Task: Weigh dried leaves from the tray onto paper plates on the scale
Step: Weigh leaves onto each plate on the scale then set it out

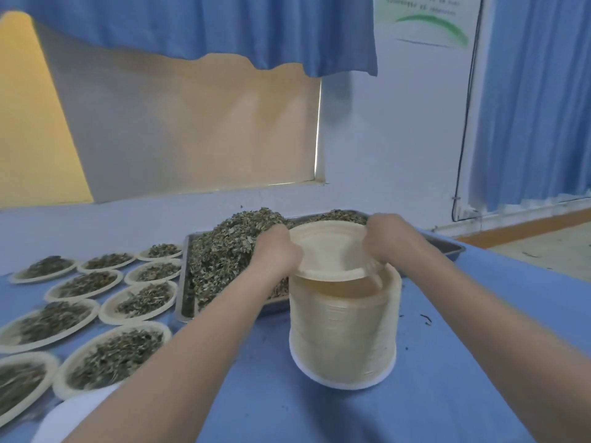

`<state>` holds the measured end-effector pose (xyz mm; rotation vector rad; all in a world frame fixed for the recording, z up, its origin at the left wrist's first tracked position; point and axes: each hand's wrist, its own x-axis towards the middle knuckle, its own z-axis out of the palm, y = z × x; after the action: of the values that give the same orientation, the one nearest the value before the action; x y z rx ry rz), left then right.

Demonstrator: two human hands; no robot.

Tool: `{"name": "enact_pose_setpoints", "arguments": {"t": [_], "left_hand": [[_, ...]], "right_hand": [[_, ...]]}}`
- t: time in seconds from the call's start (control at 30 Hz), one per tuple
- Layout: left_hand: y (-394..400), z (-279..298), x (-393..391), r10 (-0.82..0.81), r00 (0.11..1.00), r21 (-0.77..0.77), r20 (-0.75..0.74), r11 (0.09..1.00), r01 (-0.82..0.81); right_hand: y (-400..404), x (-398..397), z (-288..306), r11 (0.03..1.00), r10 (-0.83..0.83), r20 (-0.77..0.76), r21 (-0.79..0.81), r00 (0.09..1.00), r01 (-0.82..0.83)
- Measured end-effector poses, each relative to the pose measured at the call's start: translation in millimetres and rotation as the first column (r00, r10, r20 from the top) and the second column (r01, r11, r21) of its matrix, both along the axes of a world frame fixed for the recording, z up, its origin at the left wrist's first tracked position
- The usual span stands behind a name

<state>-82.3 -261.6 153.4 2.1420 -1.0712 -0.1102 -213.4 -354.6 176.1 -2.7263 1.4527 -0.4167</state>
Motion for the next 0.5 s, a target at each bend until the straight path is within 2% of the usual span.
{"name": "enact_pose_setpoints", "arguments": {"t": [0.13, 0.27, 0.4, 0.5], "left_hand": [[46.8, 18.5, 30.6, 0.104, 0.995, -0.121, 0.005, 0.987, -0.102], [121.9, 5.6, 77.9, 0.254, 0.967, -0.140, -0.018, 0.957, -0.254], [195.0, -34.1, 109.3, 0.396, 0.914, -0.090, -0.093, 0.911, -0.403], [234.2, -69.4, 119.1, 0.483, 0.859, -0.071, -0.171, 0.864, -0.499]], "right_hand": [[36.9, 30.6, 16.8, 0.994, 0.106, 0.083, -0.022, 0.991, -0.104], [86.7, 87.7, 9.4, 0.953, 0.301, 0.085, 0.010, 0.950, -0.303], [137.3, 142.2, -29.9, 0.865, 0.480, 0.075, 0.121, 0.874, -0.486], [164.4, 169.5, -72.3, 0.815, 0.541, 0.061, 0.206, 0.839, -0.541]]}}
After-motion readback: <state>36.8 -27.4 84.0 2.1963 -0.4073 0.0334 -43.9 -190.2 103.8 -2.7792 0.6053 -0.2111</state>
